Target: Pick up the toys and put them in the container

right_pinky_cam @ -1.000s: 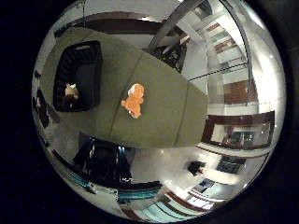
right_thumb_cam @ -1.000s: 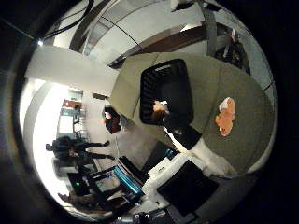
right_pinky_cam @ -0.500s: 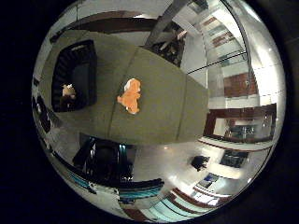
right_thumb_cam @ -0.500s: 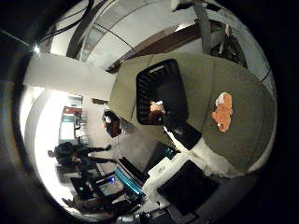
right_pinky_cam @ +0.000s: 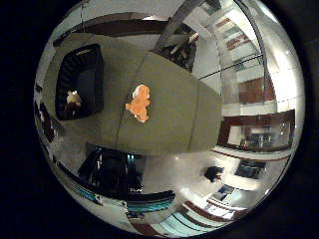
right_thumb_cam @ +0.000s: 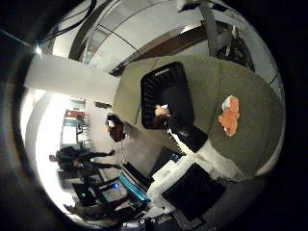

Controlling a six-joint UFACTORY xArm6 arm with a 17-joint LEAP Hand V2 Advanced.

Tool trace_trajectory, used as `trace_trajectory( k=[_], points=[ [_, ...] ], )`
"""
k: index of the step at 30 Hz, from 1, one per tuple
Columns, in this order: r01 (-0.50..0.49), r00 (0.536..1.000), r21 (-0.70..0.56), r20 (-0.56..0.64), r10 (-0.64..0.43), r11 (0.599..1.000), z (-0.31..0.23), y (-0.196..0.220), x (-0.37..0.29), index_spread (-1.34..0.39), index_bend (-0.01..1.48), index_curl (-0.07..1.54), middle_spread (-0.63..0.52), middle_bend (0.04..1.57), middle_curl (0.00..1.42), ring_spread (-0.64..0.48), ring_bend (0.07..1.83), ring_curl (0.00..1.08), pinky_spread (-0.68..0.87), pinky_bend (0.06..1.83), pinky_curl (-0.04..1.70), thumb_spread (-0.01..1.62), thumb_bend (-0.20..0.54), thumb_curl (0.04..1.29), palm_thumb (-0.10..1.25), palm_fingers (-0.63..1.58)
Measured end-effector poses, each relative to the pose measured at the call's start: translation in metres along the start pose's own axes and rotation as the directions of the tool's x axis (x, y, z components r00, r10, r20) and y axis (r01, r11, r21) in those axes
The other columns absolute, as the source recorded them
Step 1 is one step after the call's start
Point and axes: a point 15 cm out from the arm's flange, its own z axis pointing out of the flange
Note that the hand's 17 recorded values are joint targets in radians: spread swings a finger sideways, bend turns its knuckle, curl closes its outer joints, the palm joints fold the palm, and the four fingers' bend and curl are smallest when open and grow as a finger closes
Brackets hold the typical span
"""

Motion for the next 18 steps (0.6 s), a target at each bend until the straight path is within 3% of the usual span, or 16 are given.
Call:
trace_trajectory(
  k=[18],
  points=[
    [-0.011, 1.000, 0.005, -0.003, 0.011, 1.000, -0.0019, 0.0007, 0.0048, -0.34, 0.18, 0.35, -0.02, 0.19, 0.34, 0.13, 0.20, 0.23, 0.33, 0.47, 0.03, 1.16, -0.019, 0.36, 0.63, 0.29]
  ],
)
